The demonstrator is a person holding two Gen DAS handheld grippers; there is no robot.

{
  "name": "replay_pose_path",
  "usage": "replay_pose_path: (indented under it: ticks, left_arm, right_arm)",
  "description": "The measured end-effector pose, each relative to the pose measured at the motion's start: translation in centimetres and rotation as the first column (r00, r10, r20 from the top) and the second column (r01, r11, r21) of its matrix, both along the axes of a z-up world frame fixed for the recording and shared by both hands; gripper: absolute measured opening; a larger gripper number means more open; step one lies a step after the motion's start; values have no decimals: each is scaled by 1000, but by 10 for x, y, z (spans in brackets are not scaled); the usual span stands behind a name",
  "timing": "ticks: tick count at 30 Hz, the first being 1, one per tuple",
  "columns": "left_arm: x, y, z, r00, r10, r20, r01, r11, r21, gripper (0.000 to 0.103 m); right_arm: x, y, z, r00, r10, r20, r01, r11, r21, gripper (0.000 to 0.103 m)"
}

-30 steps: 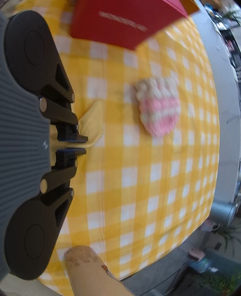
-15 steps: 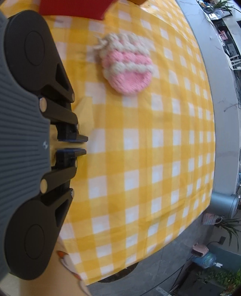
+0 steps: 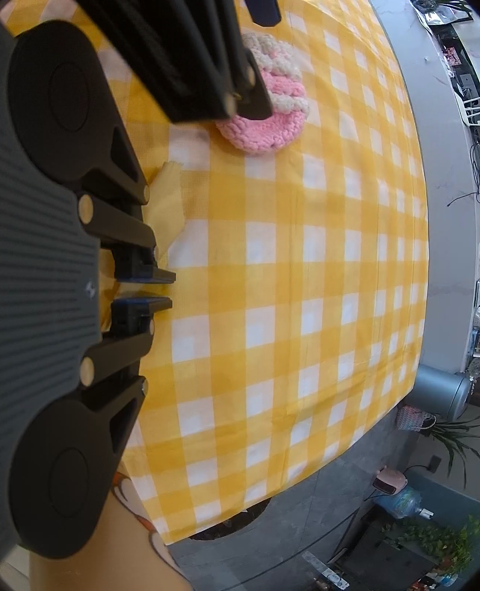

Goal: Organize soft objects
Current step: 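Close the left tool on the pink crocheted hat while the right tool closes on the yellow cloth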

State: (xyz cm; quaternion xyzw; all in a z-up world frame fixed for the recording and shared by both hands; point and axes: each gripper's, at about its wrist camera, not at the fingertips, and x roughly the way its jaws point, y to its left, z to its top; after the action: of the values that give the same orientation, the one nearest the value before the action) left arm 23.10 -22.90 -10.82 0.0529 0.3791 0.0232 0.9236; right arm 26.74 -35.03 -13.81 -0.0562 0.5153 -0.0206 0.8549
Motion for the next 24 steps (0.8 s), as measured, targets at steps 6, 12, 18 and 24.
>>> replay_pose_path:
  ticks: [6,12,18,24]
  left_arm:
    - [10,-1,-22,998,37,-52,-38,999,-19,102]
    - [11,9,-35,995,41,-91,-50,994,-95,103]
    - [-3,14,-29,999,34,-40,-38,993,-113,74]
    - [-16,21,-27,998,63,3,-62,977,-203,54]
  right_arm:
    - [-3,9,0,1000,26,-1,-26,998,-52,5]
    - [-2,11,0,1000,27,-5,-27,997,-67,6]
    - [-4,7,1,1000,23,-3,-23,999,-44,6]
    - [-6,4,2,1000,28,-7,-29,999,-32,6]
